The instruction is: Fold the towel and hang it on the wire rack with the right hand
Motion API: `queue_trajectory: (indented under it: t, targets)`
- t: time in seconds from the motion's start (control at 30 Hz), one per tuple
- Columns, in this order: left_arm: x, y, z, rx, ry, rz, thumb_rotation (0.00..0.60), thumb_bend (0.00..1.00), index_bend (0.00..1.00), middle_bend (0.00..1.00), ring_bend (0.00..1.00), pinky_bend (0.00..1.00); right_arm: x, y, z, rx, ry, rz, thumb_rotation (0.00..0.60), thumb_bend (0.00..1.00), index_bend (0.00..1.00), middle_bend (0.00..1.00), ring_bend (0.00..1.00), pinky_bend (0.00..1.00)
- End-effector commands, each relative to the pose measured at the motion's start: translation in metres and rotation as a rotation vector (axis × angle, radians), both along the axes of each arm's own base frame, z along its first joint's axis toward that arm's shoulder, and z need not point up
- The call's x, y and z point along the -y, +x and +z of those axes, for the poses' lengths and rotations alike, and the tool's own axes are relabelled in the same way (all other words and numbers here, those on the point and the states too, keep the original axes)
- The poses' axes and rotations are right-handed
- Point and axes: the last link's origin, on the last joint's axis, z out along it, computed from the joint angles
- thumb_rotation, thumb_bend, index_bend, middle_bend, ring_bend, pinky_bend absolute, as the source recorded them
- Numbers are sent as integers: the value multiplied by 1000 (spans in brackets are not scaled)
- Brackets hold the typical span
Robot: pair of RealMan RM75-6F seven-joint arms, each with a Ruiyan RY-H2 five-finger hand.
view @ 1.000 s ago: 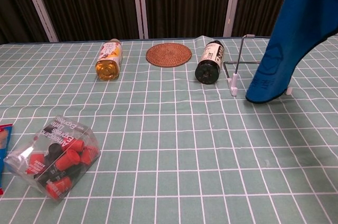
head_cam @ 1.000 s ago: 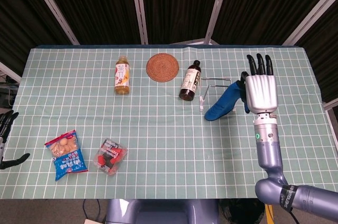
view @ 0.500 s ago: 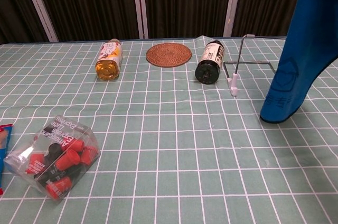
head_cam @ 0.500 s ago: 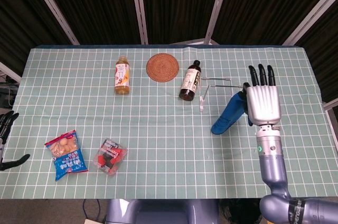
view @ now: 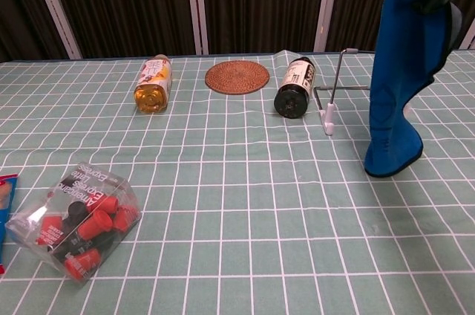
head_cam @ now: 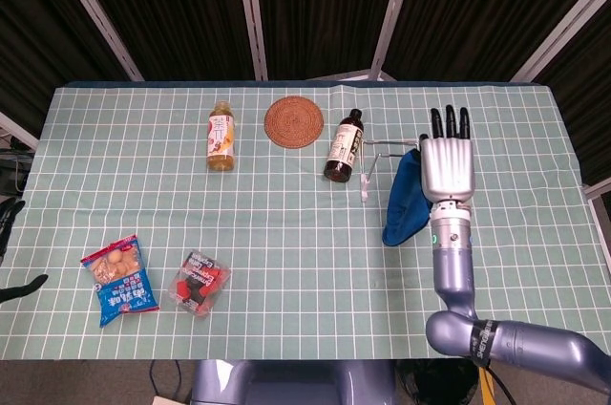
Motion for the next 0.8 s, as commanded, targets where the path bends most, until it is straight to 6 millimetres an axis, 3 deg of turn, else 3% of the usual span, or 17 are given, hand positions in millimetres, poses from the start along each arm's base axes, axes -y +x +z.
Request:
queue_trajectory:
  t: [0.03,0.5,0.8]
  targets:
    - [-2,-3,0,-1,1,11,600,0,0,0,0,0,19,9,-3,40,-34,-26,600,431,768,100,0,0]
    - [-9,-7,-4,-21,-10,40,600,0,0,0,0,0,51,4,-1,75,-71,-108,600,430,768,101,0,0]
    - [-12,-9,-8,-31,-17,52,600,0,0,0,0,0,62,10,6,126,-136,-11,600,431,768,104,0,0]
